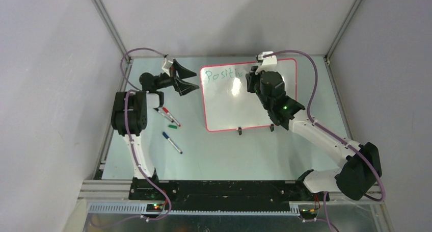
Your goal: Write a sentence on the whiteboard
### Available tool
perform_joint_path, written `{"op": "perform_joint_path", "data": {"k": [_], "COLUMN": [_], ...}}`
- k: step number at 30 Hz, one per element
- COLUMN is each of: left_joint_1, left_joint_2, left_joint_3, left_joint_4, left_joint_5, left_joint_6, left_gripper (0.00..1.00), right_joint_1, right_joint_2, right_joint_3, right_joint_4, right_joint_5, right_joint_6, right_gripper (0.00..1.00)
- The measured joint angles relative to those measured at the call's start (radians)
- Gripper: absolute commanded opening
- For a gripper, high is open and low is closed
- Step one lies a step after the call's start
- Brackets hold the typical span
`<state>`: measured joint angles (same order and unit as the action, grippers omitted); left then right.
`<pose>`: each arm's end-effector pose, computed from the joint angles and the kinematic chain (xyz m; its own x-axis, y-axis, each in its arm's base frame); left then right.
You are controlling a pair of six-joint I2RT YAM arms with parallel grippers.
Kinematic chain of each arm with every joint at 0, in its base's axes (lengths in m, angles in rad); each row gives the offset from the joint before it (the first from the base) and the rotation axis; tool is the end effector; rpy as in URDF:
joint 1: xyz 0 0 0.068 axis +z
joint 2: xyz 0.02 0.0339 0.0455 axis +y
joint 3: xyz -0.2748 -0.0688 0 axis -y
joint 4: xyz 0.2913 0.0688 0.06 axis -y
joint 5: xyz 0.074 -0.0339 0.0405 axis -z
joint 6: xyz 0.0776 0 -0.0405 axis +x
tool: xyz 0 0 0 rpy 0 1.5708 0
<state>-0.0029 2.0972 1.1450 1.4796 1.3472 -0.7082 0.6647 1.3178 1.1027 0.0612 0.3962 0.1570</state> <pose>0.4545 -0.0770 0.1945 -0.1662 -0.1437 -0.9756 0.9678 0.1656 -0.1893 0.3274 0.2185 0.3537 -0.1612 0.0569 -0.9853 -0.2467 0.9643 0.0961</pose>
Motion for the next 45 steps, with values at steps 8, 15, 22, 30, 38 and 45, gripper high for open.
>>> {"op": "perform_joint_path", "data": {"k": [8,15,22,30,38,45], "left_joint_1": [0.006,0.041,0.067,0.080,-0.037,-0.085], "left_joint_2": [-0.220,-0.518,-0.715,-0.762,-1.169,-1.334], "left_joint_3": [-0.212,-0.431,-0.607,-0.751,-0.633,-0.801], "left_joint_4": [0.001,0.006,0.010,-0.096,-1.100,-1.113], "left_joint_5": [-0.066,-0.089,-0.098,-0.128,-0.470,-0.531], "left_joint_6": [-0.023,-0.116,-0.238,-0.162,0.514,0.652], "left_gripper": [0.98,0.98,0.98,0.99,0.98,0.99], "right_joint_1": [-0.003,-0.016,-0.030,-0.068,-0.101,-0.106], "right_joint_2": [-0.004,-0.063,-0.175,-0.248,-0.333,-0.312], "right_joint_3": [-0.003,-0.026,-0.040,-0.042,-0.042,-0.042], "right_joint_4": [0.004,0.004,-0.027,-0.162,-0.257,-0.319], "right_joint_5": [0.009,0.006,-0.048,-0.098,-0.120,-0.169], "right_joint_6": [-0.005,-0.005,0.011,0.027,0.021,0.027], "right_gripper": [0.00,0.00,0.00,0.00,0.00,0.00]}}
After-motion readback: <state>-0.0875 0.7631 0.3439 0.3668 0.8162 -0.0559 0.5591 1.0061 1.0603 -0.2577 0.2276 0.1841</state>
